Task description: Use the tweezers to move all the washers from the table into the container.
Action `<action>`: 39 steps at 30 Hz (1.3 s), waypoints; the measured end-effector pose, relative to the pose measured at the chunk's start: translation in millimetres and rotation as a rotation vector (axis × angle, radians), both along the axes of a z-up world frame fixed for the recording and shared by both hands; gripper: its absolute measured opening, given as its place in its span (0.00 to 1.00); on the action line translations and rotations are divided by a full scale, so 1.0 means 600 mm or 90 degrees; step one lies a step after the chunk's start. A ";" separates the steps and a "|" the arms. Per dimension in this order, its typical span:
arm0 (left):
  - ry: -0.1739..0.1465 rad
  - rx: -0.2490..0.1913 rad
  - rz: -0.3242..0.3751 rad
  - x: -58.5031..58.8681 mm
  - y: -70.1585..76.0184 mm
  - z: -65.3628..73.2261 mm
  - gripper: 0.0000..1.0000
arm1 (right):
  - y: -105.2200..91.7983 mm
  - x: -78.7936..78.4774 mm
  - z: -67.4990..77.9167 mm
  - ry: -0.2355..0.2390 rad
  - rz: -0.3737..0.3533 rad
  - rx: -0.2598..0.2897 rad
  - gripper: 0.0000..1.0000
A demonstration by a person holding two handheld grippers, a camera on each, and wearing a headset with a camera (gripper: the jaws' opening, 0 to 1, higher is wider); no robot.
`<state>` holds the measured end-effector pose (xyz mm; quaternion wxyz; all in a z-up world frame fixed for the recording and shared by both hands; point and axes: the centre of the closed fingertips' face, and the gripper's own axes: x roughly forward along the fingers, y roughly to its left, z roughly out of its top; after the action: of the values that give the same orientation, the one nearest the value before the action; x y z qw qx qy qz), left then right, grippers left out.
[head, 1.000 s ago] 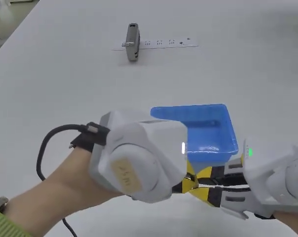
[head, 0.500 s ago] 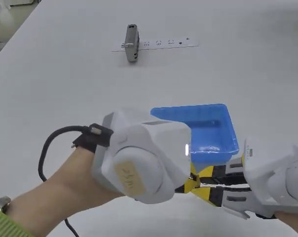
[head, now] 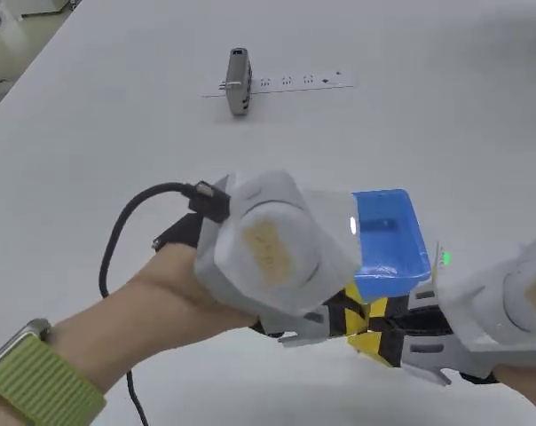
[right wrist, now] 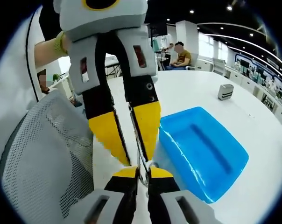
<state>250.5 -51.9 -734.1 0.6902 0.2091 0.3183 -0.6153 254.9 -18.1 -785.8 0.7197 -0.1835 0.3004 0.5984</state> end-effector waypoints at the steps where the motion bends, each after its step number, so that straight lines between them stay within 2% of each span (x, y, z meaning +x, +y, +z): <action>1: 0.012 -0.021 0.030 0.001 0.003 0.000 0.23 | 0.000 0.002 0.000 0.005 -0.010 0.006 0.03; 2: 0.013 -0.025 0.048 0.001 0.009 -0.002 0.29 | 0.000 0.005 0.000 0.012 -0.022 0.015 0.03; 3: 0.000 -0.024 0.058 0.000 0.020 -0.006 0.32 | -0.001 0.009 0.001 0.023 -0.039 0.030 0.03; 5: -0.006 -0.030 0.084 -0.004 0.034 -0.009 0.32 | -0.005 0.013 0.002 0.041 -0.065 0.048 0.03; 7: 0.002 -0.044 0.120 -0.011 0.046 -0.010 0.37 | -0.010 0.015 0.003 0.072 -0.094 0.076 0.03; 9: 0.011 -0.075 0.180 -0.019 0.063 -0.010 0.44 | -0.013 0.014 0.004 0.098 -0.120 0.098 0.03; 11: 0.012 -0.107 0.237 -0.022 0.077 -0.010 0.49 | -0.018 0.017 0.014 0.096 -0.146 0.125 0.03; 15: 0.011 -0.143 0.323 -0.028 0.101 -0.013 0.56 | -0.031 0.027 0.047 0.102 -0.204 0.185 0.03; 18: -0.007 -0.168 0.386 -0.028 0.118 -0.009 0.61 | -0.042 0.030 0.074 0.102 -0.225 0.218 0.03; 19: -0.008 -0.171 0.394 -0.027 0.120 -0.008 0.62 | -0.046 0.031 0.085 0.098 -0.225 0.225 0.03; 22: -0.053 -0.194 0.449 -0.012 0.139 0.006 0.64 | -0.052 0.033 0.106 0.078 -0.223 0.222 0.03; 23: -0.058 -0.192 0.457 -0.009 0.143 0.008 0.66 | -0.053 0.035 0.111 0.071 -0.224 0.222 0.03; 26: -0.130 -0.174 0.488 0.011 0.170 0.024 0.68 | -0.061 0.049 0.128 0.049 -0.240 0.225 0.03; 28: -0.140 -0.185 0.515 0.015 0.181 0.032 0.69 | -0.068 0.062 0.132 0.034 -0.257 0.222 0.03; 30: -0.152 -0.185 0.528 0.017 0.187 0.039 0.70 | -0.073 0.075 0.132 0.021 -0.274 0.218 0.03; 33: -0.199 -0.149 0.549 0.018 0.209 0.047 0.69 | -0.078 0.103 0.131 -0.024 -0.293 0.205 0.03; 35: -0.225 -0.120 0.549 0.015 0.218 0.046 0.72 | -0.080 0.122 0.131 -0.044 -0.310 0.203 0.03; 36: -0.233 -0.114 0.550 0.014 0.220 0.045 0.74 | -0.080 0.128 0.130 -0.044 -0.314 0.203 0.03; 39: -0.230 -0.137 0.576 0.014 0.223 0.045 0.78 | -0.077 0.152 0.128 -0.055 -0.325 0.201 0.03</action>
<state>258.7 81.8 -707.4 0.9497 0.0812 0.1873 -0.2375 346.2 -64.3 -709.0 0.8785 -0.0130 0.2094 0.4291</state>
